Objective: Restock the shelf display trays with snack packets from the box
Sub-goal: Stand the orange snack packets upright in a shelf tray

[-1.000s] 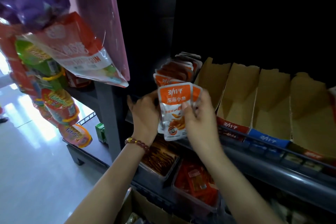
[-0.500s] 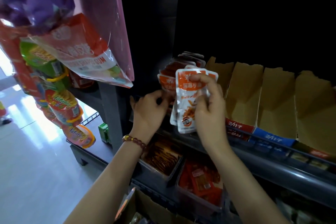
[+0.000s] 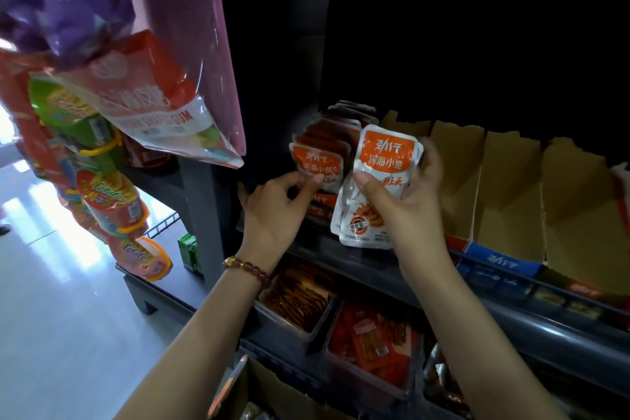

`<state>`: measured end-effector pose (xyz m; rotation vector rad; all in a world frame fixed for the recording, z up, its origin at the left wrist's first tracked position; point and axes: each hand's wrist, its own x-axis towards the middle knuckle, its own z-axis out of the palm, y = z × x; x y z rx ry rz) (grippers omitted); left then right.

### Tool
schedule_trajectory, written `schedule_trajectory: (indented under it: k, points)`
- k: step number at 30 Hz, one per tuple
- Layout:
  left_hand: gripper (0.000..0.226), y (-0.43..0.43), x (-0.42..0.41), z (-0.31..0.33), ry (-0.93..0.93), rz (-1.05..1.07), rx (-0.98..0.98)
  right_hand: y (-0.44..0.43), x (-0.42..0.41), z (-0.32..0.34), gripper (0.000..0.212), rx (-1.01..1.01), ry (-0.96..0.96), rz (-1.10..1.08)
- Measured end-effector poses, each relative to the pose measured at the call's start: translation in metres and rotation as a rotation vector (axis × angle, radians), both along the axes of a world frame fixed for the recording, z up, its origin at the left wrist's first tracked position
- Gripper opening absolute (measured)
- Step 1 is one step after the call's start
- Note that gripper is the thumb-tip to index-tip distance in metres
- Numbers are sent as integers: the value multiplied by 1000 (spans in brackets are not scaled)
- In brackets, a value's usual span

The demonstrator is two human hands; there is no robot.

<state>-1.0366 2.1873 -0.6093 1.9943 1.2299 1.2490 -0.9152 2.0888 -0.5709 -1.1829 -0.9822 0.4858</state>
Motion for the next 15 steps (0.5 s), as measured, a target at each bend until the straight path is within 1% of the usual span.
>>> schedule_trajectory:
  k: [2,3,6,9,11,12,13,15]
  points:
    - [25,0,1,-1,-10,-18,-15,-4,1,1,52,-18,28,18]
    - [22,-2,1,-2,-8,-29,-22,-8,1,0,49,-22,62,35]
    - [22,-2,2,-1,-26,-18,8,-15,5,3,51,-34,193,86]
    - [22,0,1,-1,-14,-3,-8,-18,10,4,56,-89,310,151]
    - [25,0,1,1,-7,4,3,-20,13,4,58,-97,421,260]
    - [28,1,1,0,2,1,-1,-21,13,5,56,-95,463,327]
    - [29,1,0,0,6,-3,-8,-22,12,6,52,-94,481,385]
    - [29,2,0,1,4,-7,-14,-23,11,7,47,-73,456,447]
